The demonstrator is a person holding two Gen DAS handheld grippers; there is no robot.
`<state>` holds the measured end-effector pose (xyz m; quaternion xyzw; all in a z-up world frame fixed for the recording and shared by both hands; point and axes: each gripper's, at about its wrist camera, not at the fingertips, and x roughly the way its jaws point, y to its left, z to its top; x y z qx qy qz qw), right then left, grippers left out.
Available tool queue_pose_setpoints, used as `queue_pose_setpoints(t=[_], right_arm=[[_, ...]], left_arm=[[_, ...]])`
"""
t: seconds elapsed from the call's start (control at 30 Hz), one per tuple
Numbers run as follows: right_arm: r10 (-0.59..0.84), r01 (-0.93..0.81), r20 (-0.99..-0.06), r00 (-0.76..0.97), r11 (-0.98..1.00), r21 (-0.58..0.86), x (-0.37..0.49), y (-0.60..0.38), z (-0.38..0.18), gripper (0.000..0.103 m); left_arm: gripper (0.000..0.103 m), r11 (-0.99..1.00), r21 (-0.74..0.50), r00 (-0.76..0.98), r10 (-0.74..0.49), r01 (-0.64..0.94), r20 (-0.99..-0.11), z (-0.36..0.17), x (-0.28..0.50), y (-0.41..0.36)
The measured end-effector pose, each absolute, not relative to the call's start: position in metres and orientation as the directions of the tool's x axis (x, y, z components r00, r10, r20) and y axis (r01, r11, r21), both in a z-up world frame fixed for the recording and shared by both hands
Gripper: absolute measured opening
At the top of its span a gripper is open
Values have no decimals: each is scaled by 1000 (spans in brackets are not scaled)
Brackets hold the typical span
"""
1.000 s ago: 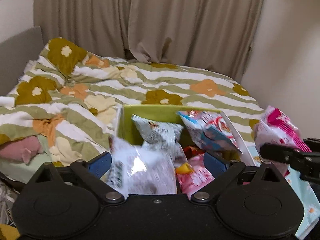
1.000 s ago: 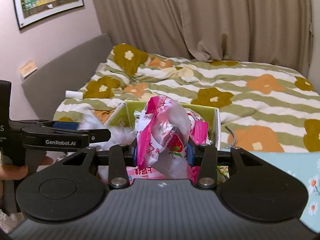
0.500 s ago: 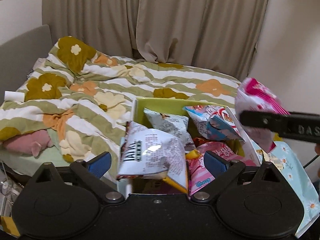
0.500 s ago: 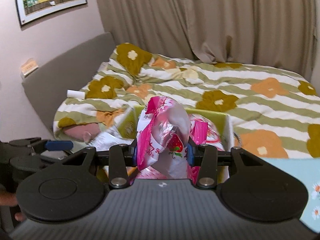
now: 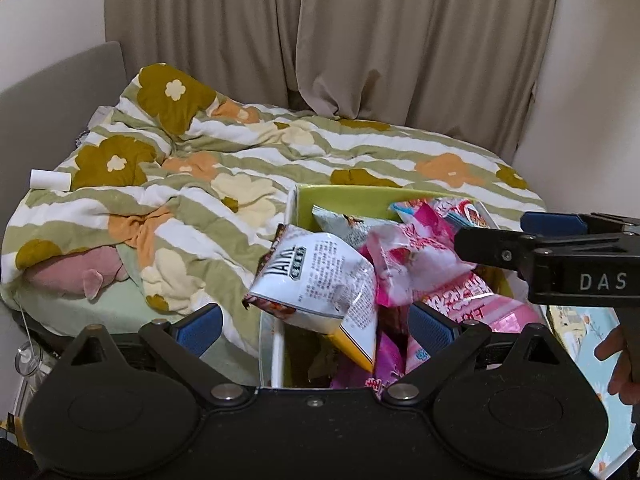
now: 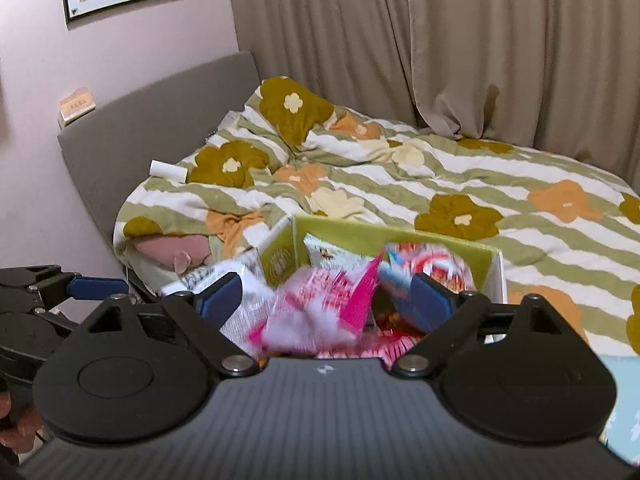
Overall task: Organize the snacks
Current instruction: 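Carry both bags over the box and open both grippers to drop them, then move both grippers back to the daisy mat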
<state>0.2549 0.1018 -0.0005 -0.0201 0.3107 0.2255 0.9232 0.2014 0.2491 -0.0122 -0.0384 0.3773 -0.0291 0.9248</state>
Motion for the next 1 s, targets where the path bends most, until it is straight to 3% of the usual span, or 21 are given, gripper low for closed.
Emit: queue_pose_setpoints(t=[0.5, 1.0], right_arm=[[306, -305, -575, 759, 947, 103, 217, 62, 17, 103], [205, -173, -573, 793, 979, 110, 174, -71, 28, 103]], left_arm=[[101, 988, -87, 734, -152, 125, -662, 4, 189, 224], [101, 981, -68, 763, -185, 183, -620, 11, 160, 119]])
